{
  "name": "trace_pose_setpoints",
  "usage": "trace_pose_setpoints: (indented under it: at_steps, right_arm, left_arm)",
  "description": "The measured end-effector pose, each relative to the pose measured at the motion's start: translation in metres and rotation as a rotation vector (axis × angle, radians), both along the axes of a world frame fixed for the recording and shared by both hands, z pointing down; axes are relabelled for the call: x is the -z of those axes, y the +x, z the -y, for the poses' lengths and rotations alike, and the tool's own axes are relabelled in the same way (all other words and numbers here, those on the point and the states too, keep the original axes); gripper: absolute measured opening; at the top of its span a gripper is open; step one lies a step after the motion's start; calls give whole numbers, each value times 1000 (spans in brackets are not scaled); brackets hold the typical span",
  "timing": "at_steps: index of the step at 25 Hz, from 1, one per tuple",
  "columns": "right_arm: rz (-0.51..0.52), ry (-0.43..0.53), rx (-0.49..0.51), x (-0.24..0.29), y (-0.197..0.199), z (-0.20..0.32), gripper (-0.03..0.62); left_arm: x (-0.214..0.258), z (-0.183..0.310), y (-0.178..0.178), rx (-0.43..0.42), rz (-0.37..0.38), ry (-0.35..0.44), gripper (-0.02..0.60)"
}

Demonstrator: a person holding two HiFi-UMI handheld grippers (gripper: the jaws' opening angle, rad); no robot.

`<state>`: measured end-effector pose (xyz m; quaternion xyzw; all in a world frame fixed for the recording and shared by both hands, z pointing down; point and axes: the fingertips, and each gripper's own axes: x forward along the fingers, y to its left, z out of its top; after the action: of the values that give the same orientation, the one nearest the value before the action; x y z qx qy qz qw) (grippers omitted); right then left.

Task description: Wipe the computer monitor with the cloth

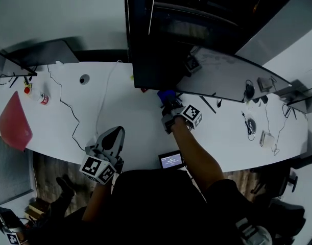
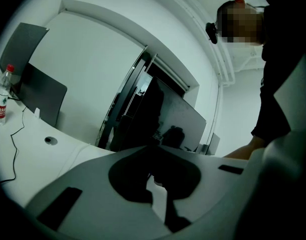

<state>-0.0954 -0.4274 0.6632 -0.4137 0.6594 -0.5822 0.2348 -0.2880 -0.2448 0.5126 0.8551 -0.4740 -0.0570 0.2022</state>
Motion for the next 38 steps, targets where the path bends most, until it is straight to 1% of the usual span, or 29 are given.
trace_pose_setpoints:
  at_steps: [2, 6, 11, 16, 26, 38]
  right_arm:
    - [0, -1, 13, 0, -9, 0, 61]
    - [0, -2, 52, 1, -30, 2, 61]
    - [2, -6, 92, 1, -57, 3, 61]
    - [-4, -9, 132, 2, -82, 4, 61]
    - [-42, -6, 213, 3, -128, 5, 61]
    - [-80, 0, 302, 4, -165, 5, 61]
  left_arm:
    - [0, 0, -3, 9, -6, -7, -6]
    - [-1, 0, -9, 14, 3, 10, -6]
    - [1, -1, -15, 39, -16, -2, -6]
    - [-1, -5, -17, 41, -20, 0, -6]
    - [-2, -9, -19, 54, -32, -10, -6]
    - [-2, -14, -25, 78, -30, -6, -6]
